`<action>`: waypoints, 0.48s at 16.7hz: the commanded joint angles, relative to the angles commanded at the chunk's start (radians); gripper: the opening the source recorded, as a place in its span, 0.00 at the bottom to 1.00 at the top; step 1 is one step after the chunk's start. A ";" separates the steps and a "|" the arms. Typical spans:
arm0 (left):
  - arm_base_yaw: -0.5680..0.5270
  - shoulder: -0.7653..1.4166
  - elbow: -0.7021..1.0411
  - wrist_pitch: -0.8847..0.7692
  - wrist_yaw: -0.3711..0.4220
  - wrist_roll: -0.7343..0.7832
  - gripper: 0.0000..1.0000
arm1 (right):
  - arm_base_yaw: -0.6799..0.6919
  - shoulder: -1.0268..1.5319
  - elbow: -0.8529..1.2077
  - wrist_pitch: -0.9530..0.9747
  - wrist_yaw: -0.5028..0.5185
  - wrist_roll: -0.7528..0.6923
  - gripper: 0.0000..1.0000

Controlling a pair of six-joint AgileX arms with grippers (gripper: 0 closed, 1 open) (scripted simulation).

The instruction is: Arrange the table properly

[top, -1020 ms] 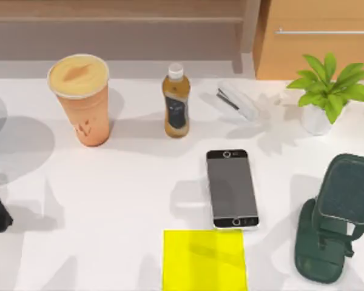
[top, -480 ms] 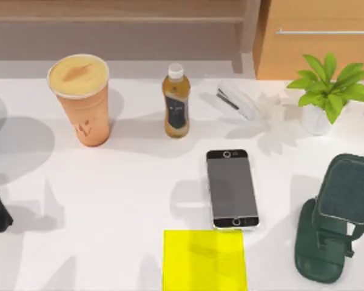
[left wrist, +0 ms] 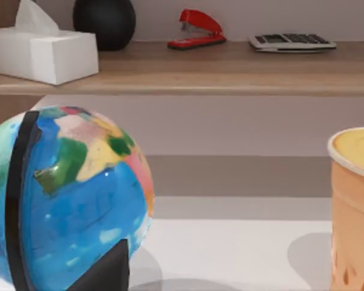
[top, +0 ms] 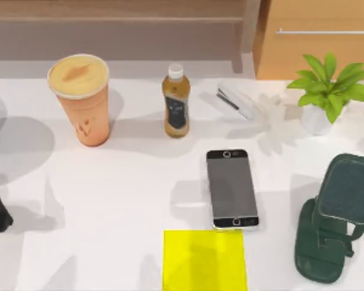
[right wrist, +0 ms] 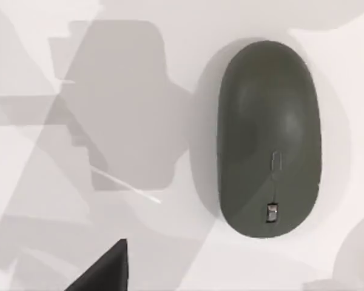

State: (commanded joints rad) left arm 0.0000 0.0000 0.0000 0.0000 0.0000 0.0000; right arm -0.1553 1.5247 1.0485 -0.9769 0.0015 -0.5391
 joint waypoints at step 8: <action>0.000 0.000 0.000 0.000 0.000 0.000 1.00 | -0.015 0.144 0.115 -0.089 0.003 -0.055 1.00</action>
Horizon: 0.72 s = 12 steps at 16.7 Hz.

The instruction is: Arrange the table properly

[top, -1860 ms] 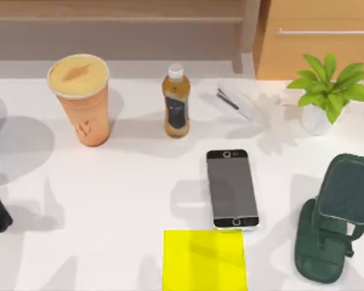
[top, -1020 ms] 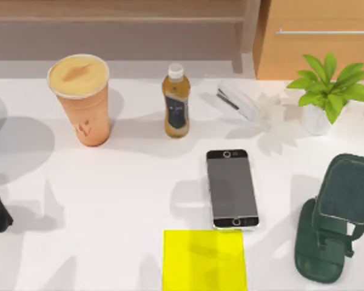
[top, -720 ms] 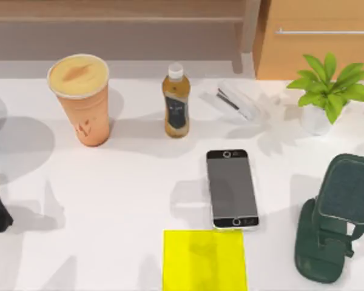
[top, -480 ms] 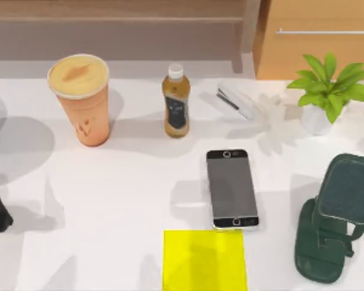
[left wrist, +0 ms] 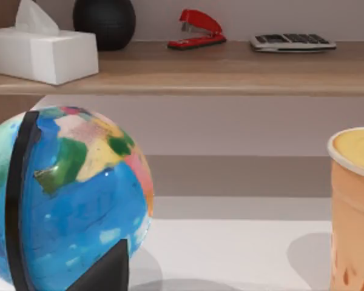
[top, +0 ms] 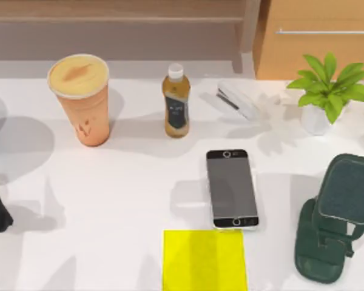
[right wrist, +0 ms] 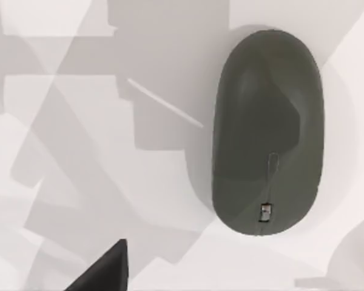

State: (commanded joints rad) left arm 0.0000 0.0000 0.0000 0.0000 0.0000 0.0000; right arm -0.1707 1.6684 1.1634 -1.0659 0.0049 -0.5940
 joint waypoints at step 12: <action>0.000 0.000 0.000 0.000 0.000 0.000 1.00 | 0.001 0.149 -0.205 0.356 0.000 0.003 1.00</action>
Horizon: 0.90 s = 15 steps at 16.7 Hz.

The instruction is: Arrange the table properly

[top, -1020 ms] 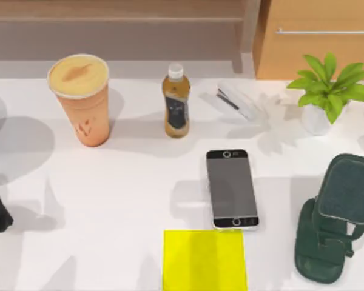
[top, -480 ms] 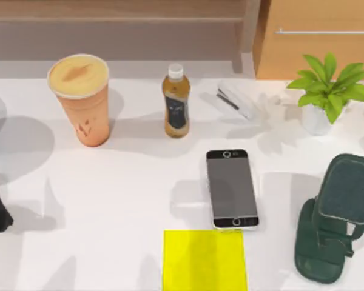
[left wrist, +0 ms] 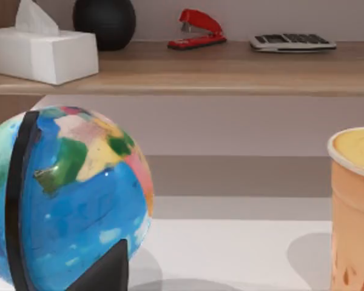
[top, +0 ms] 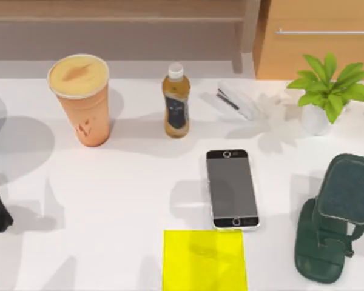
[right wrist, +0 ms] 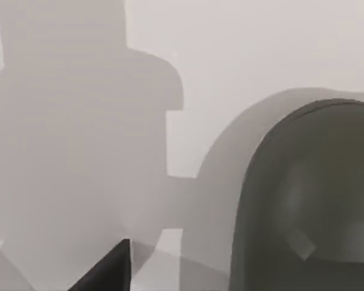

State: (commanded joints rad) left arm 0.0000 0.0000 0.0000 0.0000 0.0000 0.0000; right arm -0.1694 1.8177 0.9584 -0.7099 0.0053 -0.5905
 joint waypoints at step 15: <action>0.000 0.000 0.000 0.000 0.000 0.000 1.00 | 0.000 0.005 -0.007 0.010 0.000 0.000 0.17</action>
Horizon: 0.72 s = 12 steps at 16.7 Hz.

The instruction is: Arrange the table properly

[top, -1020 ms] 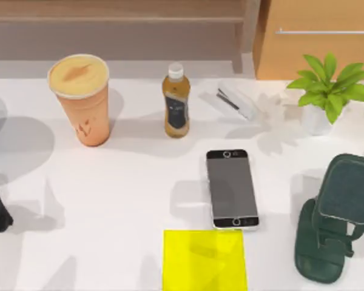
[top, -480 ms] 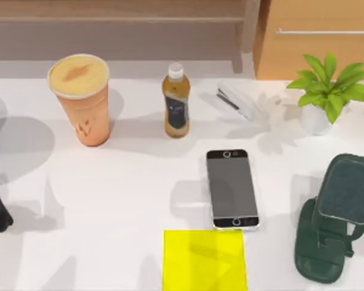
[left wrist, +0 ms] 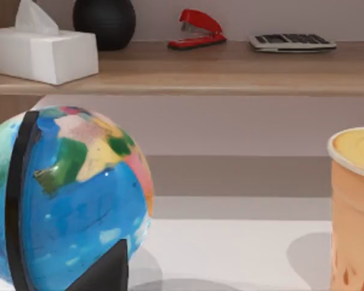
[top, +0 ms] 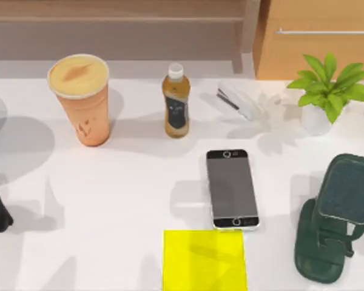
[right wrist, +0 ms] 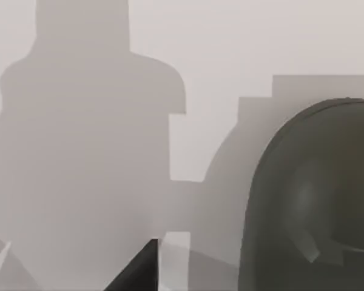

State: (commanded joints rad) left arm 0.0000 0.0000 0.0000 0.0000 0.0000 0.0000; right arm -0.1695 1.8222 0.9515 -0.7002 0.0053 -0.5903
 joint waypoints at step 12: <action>0.000 0.000 0.000 0.000 0.000 0.000 1.00 | 0.003 -0.022 0.009 -0.020 -0.012 0.009 0.00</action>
State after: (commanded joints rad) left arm 0.0000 0.0000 0.0000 0.0000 0.0000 0.0000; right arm -0.1667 1.8002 0.9604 -0.7204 -0.0065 -0.5812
